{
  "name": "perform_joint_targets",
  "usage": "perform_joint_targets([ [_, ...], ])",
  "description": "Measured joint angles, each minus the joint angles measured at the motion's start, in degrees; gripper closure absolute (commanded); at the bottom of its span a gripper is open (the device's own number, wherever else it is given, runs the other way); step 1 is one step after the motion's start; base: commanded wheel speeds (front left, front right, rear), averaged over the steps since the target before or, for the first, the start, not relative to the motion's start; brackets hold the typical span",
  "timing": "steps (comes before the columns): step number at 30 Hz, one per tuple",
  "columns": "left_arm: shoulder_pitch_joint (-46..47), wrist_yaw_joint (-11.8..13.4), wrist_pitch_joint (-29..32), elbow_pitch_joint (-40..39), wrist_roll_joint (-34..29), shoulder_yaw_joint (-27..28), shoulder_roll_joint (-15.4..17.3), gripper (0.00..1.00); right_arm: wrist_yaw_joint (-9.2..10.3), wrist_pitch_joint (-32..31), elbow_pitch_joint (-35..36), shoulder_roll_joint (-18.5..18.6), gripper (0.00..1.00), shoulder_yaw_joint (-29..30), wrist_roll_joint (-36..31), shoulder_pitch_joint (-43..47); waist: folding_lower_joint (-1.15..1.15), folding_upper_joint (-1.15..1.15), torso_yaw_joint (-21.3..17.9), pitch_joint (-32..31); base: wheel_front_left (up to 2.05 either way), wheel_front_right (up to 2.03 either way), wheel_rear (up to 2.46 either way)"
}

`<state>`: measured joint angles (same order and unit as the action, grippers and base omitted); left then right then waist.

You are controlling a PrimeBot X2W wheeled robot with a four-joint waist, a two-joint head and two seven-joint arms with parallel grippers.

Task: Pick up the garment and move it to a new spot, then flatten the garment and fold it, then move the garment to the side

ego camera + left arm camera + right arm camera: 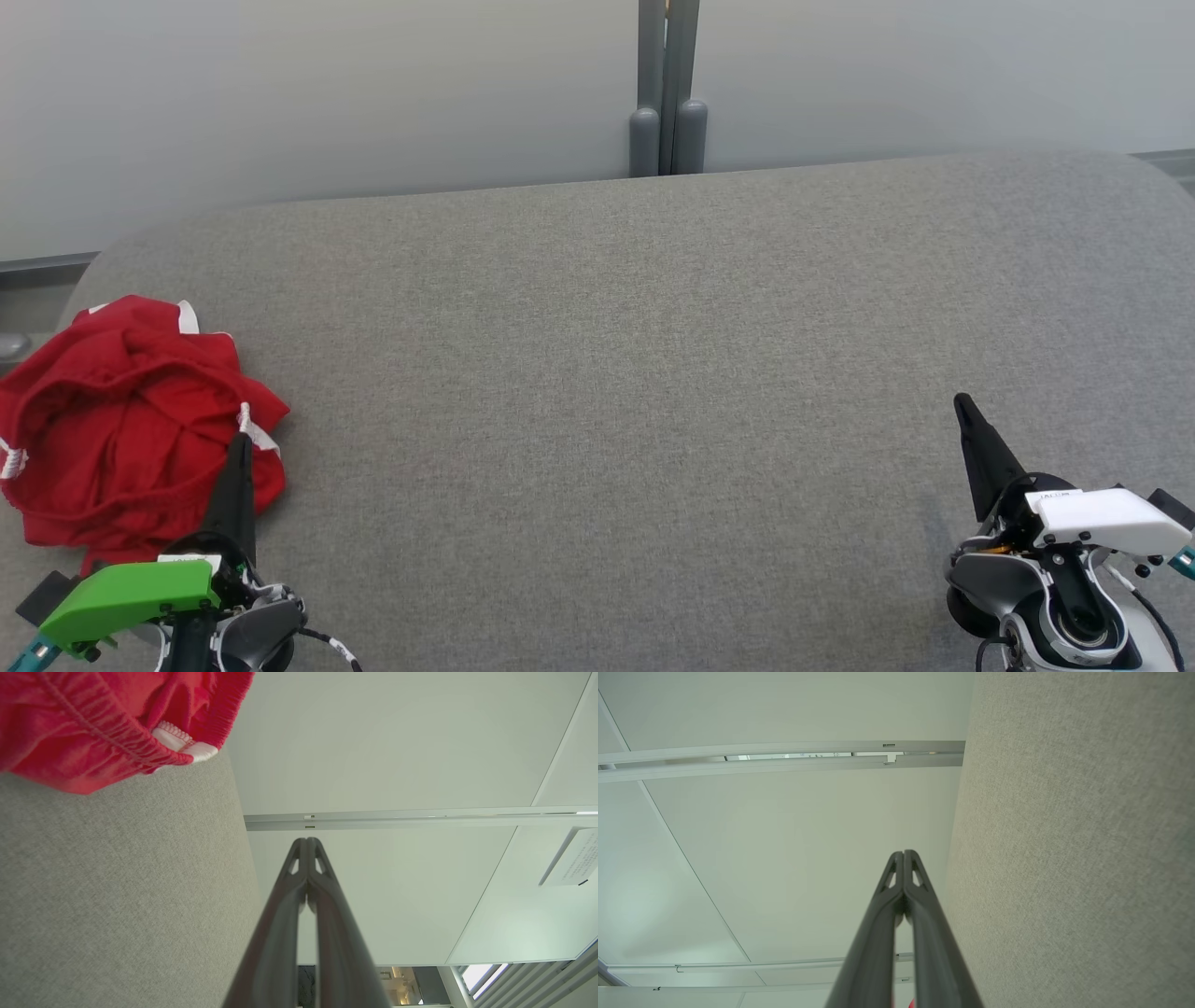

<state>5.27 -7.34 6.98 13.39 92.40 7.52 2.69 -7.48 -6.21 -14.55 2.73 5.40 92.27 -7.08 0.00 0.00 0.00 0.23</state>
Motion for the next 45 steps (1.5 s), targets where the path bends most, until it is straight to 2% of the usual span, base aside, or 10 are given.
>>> perform_joint_targets([
  [27,-0.05,0.03,0.00,0.12,0.00,-0.01,-0.03,1.00,0.00,0.00,-0.14,-0.03,1.00,-0.01,-0.02,0.03,0.00,0.00,0.00,0.00,0.00,0.00,0.00],
  [28,-0.27,0.05,0.00,0.49,0.00,-0.08,-0.12,0.00,0.01,0.00,-0.55,-0.14,0.00,-0.05,-0.07,0.09,0.00,0.00,0.00,0.00,0.00,0.00,0.00],
  [37,-2.26,0.13,-1.30,2.55,-0.97,-1.02,-0.40,0.00,0.02,1.03,-2.03,-0.29,0.00,-1.24,-1.46,2.03,0.00,0.00,0.03,0.05,0.00,0.00,0.00],
  [45,-2.27,0.31,-3.58,2.70,-11.69,-1.74,-0.22,0.00,0.02,3.36,-1.76,0.64,0.00,-2.74,-9.38,2.03,0.00,0.00,0.08,0.17,0.00,0.00,0.00],
])
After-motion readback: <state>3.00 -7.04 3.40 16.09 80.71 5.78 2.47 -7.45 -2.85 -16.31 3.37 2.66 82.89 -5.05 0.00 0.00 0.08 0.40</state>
